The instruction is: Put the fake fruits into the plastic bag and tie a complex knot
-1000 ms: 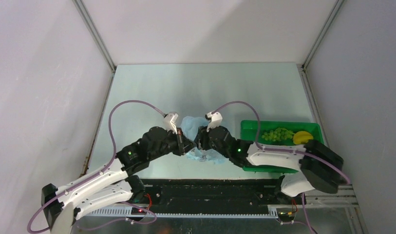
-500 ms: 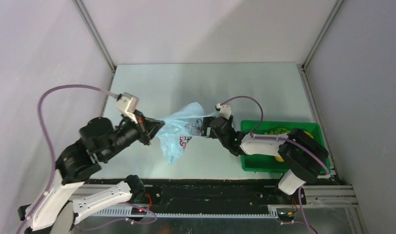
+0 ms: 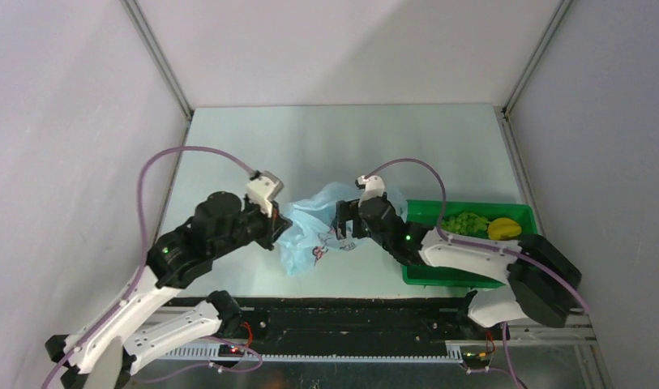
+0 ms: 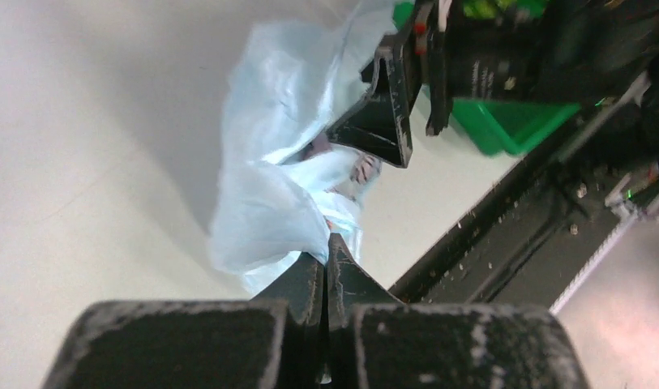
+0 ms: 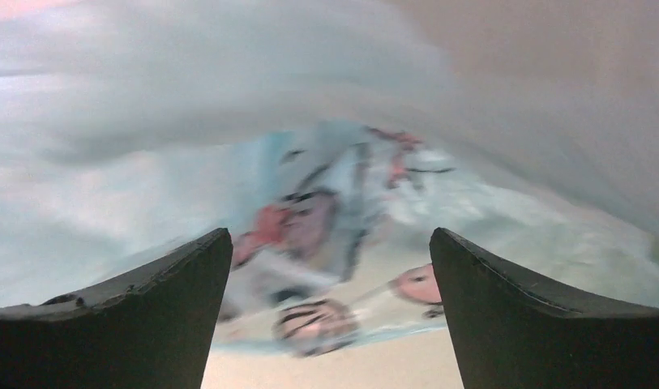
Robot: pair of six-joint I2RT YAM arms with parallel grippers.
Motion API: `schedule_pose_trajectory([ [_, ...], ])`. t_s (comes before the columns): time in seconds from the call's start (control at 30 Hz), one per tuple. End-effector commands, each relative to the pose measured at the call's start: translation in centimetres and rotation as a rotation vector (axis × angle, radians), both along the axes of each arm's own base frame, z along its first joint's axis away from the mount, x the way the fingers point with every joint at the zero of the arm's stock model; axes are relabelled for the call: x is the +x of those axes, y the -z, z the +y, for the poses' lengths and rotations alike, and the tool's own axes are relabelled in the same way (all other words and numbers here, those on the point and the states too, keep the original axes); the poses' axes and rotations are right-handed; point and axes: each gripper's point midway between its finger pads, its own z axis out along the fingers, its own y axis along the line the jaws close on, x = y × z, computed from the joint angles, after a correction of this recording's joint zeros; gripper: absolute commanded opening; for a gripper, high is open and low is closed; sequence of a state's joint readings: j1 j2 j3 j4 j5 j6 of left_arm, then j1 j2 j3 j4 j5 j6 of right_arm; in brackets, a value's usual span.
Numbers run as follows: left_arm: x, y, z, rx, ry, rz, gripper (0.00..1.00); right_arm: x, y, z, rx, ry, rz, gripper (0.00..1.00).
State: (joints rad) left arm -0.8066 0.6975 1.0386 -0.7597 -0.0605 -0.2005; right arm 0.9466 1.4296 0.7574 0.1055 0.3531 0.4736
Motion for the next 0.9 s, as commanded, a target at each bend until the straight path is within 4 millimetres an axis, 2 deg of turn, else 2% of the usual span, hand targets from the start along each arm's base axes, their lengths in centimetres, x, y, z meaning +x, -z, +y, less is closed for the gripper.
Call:
schedule_pose_trajectory([
  [0.0,-1.8,-0.5,-3.2,-0.028,0.281,-0.092,0.00,-2.9,-4.1,1.9,0.095,-0.127,-0.045,0.96],
  [0.1,-2.4,-0.1,-4.1,-0.045,0.352,-0.106,0.00,-4.6,-5.8,3.4,0.209,-0.222,-0.048,0.93],
  [0.2,-3.4,0.3,-4.6,-0.050,0.420,-0.096,0.00,-5.3,-7.0,4.5,0.273,-0.282,-0.080,0.89],
  [0.3,-4.1,0.7,-5.0,-0.045,0.481,-0.095,0.00,-5.4,-7.0,5.8,0.290,-0.338,-0.105,0.88],
  [0.33,-4.5,0.7,-5.1,-0.049,0.509,-0.095,0.00,-5.3,-6.3,6.2,0.282,-0.349,-0.100,0.87],
  [0.37,-4.8,0.8,-5.2,-0.043,0.533,-0.097,0.00,-5.4,-6.8,6.8,0.304,-0.375,-0.115,0.87],
  [0.4,-5.4,0.8,-5.5,-0.051,0.573,-0.091,0.00,-5.3,-6.1,7.1,0.300,-0.385,-0.107,0.88],
  [0.43,-6.0,0.9,-5.7,-0.057,0.616,-0.084,0.00,-5.1,-6.6,7.6,0.326,-0.397,-0.124,0.89],
  [0.47,-6.3,0.9,-5.9,-0.061,0.635,-0.080,0.00,-5.0,-5.9,8.0,0.326,-0.407,-0.111,0.90],
  [0.5,-6.8,0.9,-6.0,-0.067,0.667,-0.072,0.00,-4.8,-6.3,8.3,0.359,-0.414,-0.116,0.91],
  [0.53,-7.0,0.9,-6.1,-0.069,0.683,-0.069,0.00,-4.6,-5.5,8.6,0.367,-0.405,-0.094,0.92],
  [0.57,-7.4,0.9,-6.2,-0.073,0.707,-0.069,0.00,-4.1,-5.6,8.7,0.386,-0.398,-0.091,0.93],
  [0.7,-7.8,1.3,-6.3,-0.064,0.739,-0.058,0.00,-3.2,-4.4,9.2,0.421,-0.386,-0.036,0.93],
  [0.77,-7.7,1.5,-6.3,-0.059,0.739,-0.056,0.00,-3.3,-3.4,9.7,0.399,-0.402,-0.016,0.93],
  [0.8,-7.6,1.5,-6.3,-0.059,0.736,-0.062,0.00,-3.6,-2.1,9.9,0.363,-0.418,0.003,0.93],
  [0.83,-7.5,1.4,-6.3,-0.059,0.732,-0.066,0.00,-3.5,-1.9,10.3,0.351,-0.425,0.004,0.93],
  [0.87,-7.3,1.2,-6.4,-0.061,0.728,-0.080,0.00,-3.9,-0.5,10.4,0.312,-0.438,0.030,0.93],
])
